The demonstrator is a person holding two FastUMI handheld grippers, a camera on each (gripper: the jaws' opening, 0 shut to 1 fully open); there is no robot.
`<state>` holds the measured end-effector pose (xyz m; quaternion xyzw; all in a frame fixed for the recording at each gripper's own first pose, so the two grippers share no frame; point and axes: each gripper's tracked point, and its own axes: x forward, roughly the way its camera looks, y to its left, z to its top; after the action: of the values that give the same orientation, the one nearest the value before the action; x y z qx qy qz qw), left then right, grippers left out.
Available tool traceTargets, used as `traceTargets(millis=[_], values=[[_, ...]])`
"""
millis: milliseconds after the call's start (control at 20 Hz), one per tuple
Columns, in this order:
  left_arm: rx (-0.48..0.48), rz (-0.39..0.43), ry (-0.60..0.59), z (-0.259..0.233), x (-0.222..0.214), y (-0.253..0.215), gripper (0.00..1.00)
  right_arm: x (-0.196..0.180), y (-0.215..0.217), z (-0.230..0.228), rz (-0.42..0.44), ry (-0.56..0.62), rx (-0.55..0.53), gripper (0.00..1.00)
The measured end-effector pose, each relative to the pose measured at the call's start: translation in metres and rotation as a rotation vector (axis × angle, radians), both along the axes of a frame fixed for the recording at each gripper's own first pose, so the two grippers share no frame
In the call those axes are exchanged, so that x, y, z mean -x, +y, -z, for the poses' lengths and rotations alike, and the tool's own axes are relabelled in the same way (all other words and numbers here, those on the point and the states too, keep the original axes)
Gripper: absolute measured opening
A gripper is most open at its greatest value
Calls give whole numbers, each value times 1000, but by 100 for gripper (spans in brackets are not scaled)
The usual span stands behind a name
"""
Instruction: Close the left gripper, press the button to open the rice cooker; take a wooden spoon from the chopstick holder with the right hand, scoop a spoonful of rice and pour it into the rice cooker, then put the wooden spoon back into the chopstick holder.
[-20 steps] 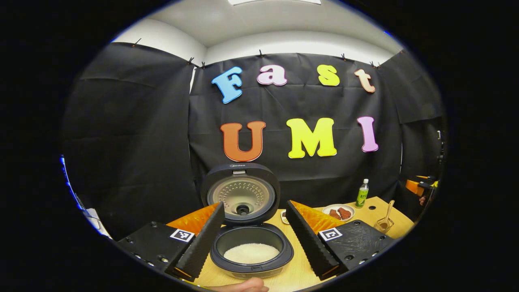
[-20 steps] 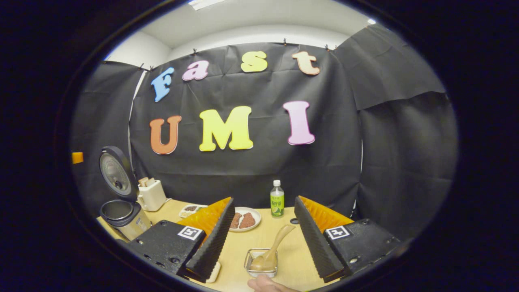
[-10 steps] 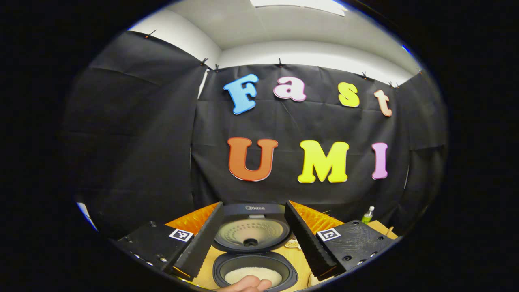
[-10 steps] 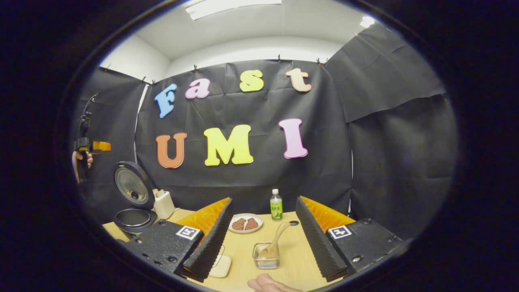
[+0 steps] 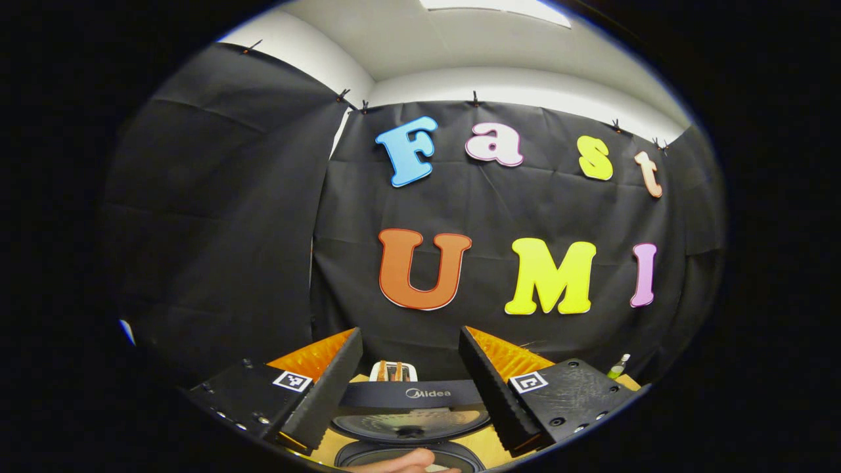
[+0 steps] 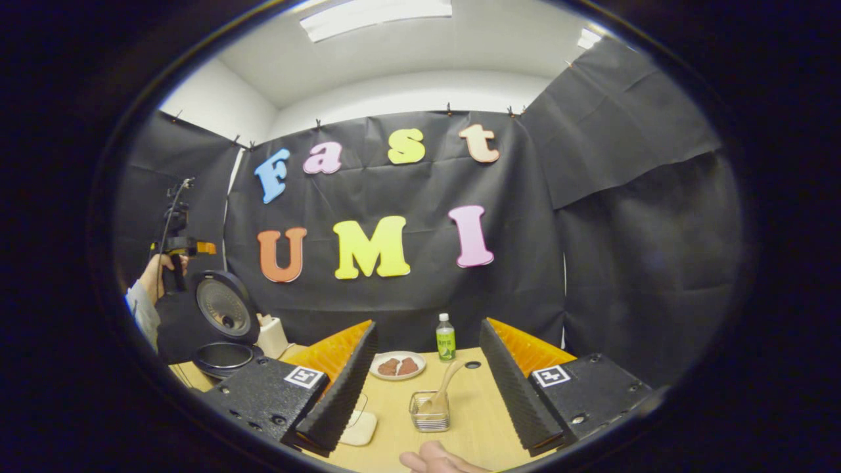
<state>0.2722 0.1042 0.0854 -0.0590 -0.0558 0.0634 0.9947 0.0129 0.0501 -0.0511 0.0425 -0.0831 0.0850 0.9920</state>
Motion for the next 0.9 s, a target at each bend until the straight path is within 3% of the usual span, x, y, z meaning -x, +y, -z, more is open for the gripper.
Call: traceTargets(millis=[50, 100, 300, 350, 400, 600, 900], values=[[-1, 12, 21, 6, -10, -4, 94, 3, 3, 1, -13, 3, 0, 93], [1, 10, 56, 15, -21, -5, 94, 7, 5, 2, -23, 9, 1, 100], [-5, -9, 166, 40, -43, 0, 94, 18, 3, 5, -30, 23, 12, 100], [-15, -4, 190, 43, -43, -3, 85, 22, 4, 4, -31, 20, 14, 100], [-29, -8, 211, 45, -43, -4, 95, 26, 5, 2, -33, 16, 15, 100], [-2, 6, 293, 56, -20, -1, 100, 47, 14, 0, -66, -3, 23, 100], [11, 22, 297, 65, 18, -6, 100, 83, 15, 3, -71, -19, 7, 100]])
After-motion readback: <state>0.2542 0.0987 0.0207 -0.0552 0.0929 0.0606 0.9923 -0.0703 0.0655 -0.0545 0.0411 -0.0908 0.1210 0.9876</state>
